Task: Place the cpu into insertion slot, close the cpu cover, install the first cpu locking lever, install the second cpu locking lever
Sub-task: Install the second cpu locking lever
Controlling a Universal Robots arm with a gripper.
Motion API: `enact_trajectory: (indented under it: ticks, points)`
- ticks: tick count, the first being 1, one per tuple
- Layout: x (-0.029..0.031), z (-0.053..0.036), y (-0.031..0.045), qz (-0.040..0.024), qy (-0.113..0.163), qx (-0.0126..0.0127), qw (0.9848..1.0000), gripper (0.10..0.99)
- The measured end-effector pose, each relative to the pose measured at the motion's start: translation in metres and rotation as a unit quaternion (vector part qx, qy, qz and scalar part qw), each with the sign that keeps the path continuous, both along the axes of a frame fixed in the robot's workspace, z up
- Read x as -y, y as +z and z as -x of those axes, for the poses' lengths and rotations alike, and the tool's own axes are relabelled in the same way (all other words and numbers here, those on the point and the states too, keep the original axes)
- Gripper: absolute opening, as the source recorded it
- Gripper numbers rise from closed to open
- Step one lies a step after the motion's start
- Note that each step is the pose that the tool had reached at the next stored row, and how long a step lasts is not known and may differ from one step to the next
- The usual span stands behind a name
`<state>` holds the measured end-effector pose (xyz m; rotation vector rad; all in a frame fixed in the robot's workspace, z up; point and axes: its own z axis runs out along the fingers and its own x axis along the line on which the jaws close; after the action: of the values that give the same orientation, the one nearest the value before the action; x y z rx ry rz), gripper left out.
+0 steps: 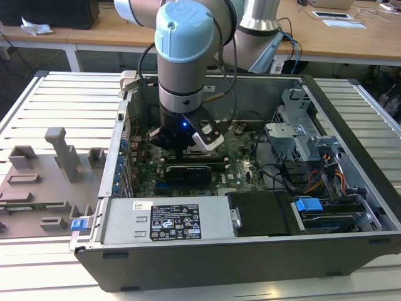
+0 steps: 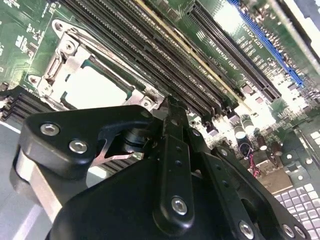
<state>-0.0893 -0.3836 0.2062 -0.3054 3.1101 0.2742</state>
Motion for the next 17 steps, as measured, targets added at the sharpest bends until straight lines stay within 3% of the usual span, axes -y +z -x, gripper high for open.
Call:
enact_trajectory:
  ticks: [1,4,7,9,12,14,17]
  points:
    - [0.0002,0.0,0.0005,-0.0029,0.0,-0.0001,1.0,0.106]
    - [0.0001,-0.0001,-0.0008,-0.0276,0.0,-0.0002,0.9996,0.106]
    - [0.0002,-0.0003,-0.0026,-0.0377,0.0,-0.001,0.9993,0.106]
    - [0.0002,-0.0003,-0.0015,-0.0383,0.0,-0.0011,0.9993,0.106]
    - [0.0001,-0.0004,0.0143,-0.0376,0.0,-0.0006,0.9993,0.106]
    - [0.0,-0.0003,0.0295,-0.0368,0.0,-0.0004,0.9993,0.106]
    - [0.0,-0.0003,0.0432,-0.0352,0.0,-0.0004,0.9994,0.106]
